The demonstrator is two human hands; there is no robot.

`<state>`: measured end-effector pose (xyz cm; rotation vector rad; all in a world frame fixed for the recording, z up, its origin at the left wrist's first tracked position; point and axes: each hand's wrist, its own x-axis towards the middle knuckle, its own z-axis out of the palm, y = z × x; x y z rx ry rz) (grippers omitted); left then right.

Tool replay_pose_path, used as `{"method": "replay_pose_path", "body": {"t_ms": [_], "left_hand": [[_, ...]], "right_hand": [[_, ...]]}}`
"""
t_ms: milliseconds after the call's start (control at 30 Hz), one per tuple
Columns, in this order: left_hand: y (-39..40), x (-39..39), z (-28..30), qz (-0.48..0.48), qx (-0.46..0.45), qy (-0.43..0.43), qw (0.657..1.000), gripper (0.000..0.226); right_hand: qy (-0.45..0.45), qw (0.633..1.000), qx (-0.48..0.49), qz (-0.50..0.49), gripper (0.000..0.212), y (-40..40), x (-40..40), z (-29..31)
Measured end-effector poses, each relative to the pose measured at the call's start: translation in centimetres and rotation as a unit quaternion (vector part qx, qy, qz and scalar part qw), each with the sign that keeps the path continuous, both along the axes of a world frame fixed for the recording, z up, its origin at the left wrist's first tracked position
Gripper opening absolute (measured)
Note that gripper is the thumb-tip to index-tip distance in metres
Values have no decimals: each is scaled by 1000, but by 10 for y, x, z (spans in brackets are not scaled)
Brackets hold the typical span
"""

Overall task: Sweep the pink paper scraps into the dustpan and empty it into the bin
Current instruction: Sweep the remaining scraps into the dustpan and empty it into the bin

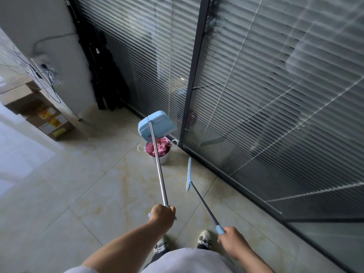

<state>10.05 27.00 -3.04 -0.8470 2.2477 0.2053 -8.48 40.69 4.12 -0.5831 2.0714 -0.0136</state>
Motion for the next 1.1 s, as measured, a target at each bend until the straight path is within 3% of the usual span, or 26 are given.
{"method": "replay_pose_path", "body": {"t_ms": [867, 1100], "left_hand": [[18, 8, 23, -9, -3, -14, 1000, 49], [-3, 9, 34, 34, -16, 83, 996, 43]], "right_hand": [[-2, 1000, 3, 15, 12, -1, 8, -8], [4, 1000, -5, 1, 14, 0, 18, -5]]}}
